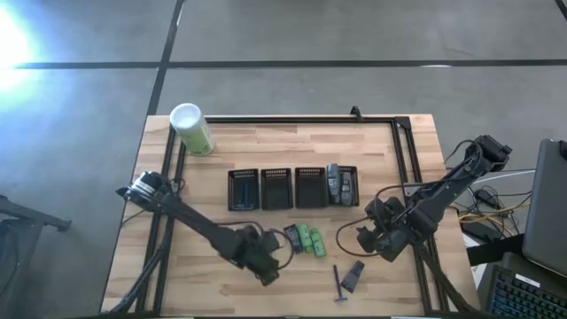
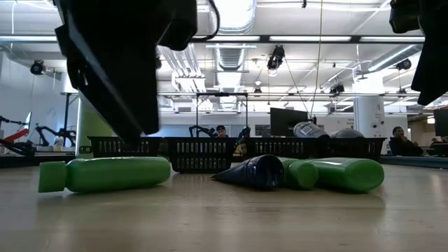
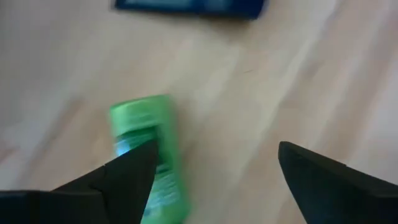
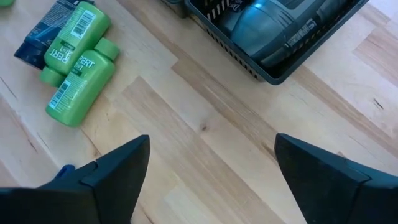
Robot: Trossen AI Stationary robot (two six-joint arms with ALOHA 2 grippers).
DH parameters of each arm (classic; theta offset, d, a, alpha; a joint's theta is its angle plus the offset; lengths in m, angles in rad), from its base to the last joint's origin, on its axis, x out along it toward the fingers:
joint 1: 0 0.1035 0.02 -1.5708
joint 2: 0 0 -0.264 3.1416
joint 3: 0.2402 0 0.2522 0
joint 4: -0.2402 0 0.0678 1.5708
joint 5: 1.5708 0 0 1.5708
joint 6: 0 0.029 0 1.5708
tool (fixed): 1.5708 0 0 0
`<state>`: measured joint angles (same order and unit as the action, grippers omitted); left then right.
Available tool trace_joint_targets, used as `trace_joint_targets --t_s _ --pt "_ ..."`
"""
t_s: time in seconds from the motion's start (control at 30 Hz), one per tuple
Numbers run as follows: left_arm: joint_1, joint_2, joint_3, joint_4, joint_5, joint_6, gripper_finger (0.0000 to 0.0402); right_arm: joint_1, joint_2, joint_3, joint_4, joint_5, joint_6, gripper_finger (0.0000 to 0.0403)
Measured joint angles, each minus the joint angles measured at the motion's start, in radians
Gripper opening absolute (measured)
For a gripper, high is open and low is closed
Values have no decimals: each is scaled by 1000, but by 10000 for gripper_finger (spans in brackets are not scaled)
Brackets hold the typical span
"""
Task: Pick & Place Travel size toiletries
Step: Put the green shampoo into the middle left black basket
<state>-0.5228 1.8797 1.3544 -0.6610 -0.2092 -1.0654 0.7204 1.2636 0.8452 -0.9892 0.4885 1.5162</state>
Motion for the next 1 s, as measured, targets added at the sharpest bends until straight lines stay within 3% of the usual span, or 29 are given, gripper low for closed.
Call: trace_joint_targets --t_s 0.17,0.27,0.4,0.6,0.73,1.0 --pt "-19 -6 3 -123 -20 87 332 0 0 0 -1 0 -2 328" --pt "-45 -7 -19 -133 -79 189 328 0 0 0 -1 0 -2 327" --pt "-58 -9 -33 -108 -129 211 328 0 0 0 -1 0 0 331" --pt "-38 -11 -55 -95 -138 91 326 -1 0 0 -1 2 -2 348" --pt "-15 -11 -115 -26 -58 -10 326 -1 0 -1 -1 10 -5 354" --pt "-14 -14 -189 107 -34 -78 308 -1 0 -11 -1 10 -4 335"
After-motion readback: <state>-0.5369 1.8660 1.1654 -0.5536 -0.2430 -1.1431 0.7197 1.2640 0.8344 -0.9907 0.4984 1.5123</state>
